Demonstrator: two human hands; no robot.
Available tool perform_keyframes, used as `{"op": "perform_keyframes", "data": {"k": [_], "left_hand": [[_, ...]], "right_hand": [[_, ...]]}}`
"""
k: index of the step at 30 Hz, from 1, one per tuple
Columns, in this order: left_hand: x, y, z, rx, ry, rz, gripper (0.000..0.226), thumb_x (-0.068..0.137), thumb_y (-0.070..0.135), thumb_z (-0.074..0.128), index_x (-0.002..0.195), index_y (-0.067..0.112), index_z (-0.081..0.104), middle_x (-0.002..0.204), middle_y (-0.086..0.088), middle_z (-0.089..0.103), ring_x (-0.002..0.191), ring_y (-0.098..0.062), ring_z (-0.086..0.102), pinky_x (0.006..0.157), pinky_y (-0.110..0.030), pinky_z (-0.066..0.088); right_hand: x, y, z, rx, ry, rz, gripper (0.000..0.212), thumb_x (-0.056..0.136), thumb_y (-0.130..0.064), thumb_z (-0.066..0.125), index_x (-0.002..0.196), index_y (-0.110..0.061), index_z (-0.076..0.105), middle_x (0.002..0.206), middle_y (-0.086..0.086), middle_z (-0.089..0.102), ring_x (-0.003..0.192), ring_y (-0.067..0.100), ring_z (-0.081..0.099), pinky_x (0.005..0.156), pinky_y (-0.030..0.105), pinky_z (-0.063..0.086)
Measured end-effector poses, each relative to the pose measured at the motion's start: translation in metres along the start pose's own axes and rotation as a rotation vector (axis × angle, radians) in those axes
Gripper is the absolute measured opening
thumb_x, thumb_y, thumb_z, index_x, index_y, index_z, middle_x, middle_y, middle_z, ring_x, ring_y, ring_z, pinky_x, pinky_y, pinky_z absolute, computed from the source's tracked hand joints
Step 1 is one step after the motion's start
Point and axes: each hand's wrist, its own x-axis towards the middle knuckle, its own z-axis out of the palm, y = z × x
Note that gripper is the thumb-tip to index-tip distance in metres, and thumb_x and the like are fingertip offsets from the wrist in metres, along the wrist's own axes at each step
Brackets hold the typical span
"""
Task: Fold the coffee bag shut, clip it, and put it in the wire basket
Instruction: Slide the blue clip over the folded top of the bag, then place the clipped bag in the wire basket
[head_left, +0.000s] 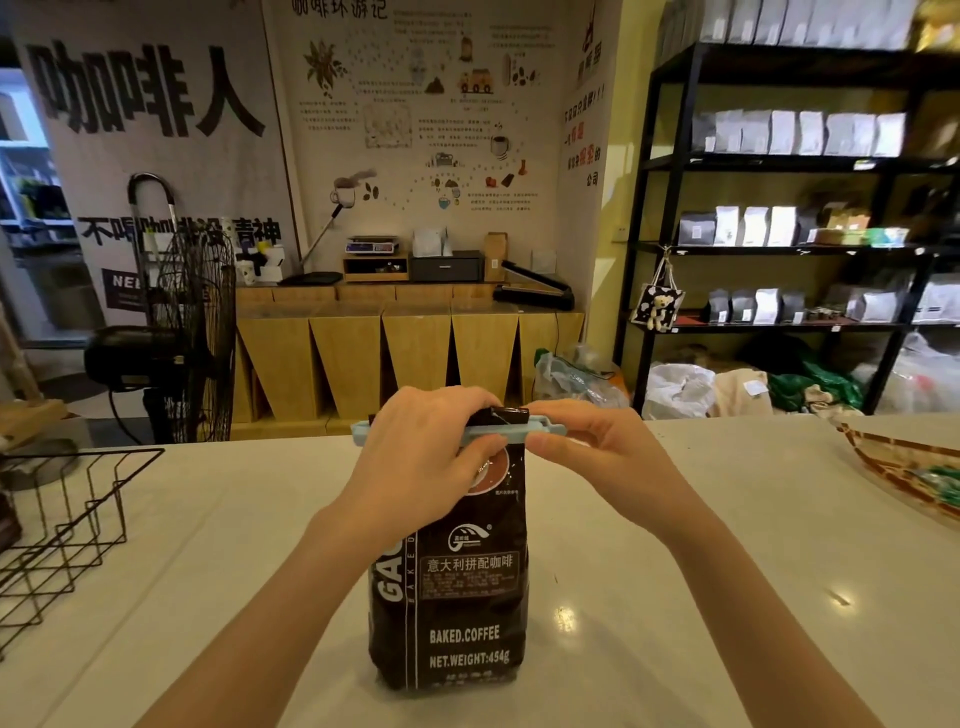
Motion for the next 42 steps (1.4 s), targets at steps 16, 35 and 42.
{"op": "perform_keyframes", "data": {"k": [16,35,42], "left_hand": [[-0.011,-0.008,0.004,0.182,0.117,0.082,0.063,0.078,0.051,0.052,0.132,0.024,0.034,0.135,0.001,0.05,0.127,-0.016,0.041,0.11,-0.032,0.013],[-0.124,-0.067,0.053,-1.143,-0.182,-0.751,0.087,0.059,0.014,0.081,0.128,0.041,0.037,0.11,0.0,0.069,0.102,-0.023,0.065,0.078,-0.038,0.057],[-0.129,-0.062,0.041,-1.065,-0.055,-0.766,0.082,0.06,0.018,0.074,0.127,0.045,0.035,0.114,0.002,0.065,0.103,-0.018,0.064,0.078,-0.035,0.057]], "right_hand": [[-0.009,0.004,0.019,0.136,0.155,0.014,0.021,0.085,-0.022,0.058,0.103,-0.019,0.067,0.097,0.001,0.068,0.097,0.012,0.06,0.082,0.019,0.048],[-0.054,0.056,0.062,0.493,-0.143,0.428,0.063,0.078,-0.019,0.066,0.131,-0.036,0.037,0.111,0.0,0.067,0.096,0.015,0.067,0.076,0.026,0.055],[-0.043,0.052,0.077,0.459,-0.167,0.381,0.04,0.083,-0.017,0.06,0.123,-0.02,0.053,0.112,0.0,0.068,0.099,0.013,0.067,0.075,0.022,0.055]]}}
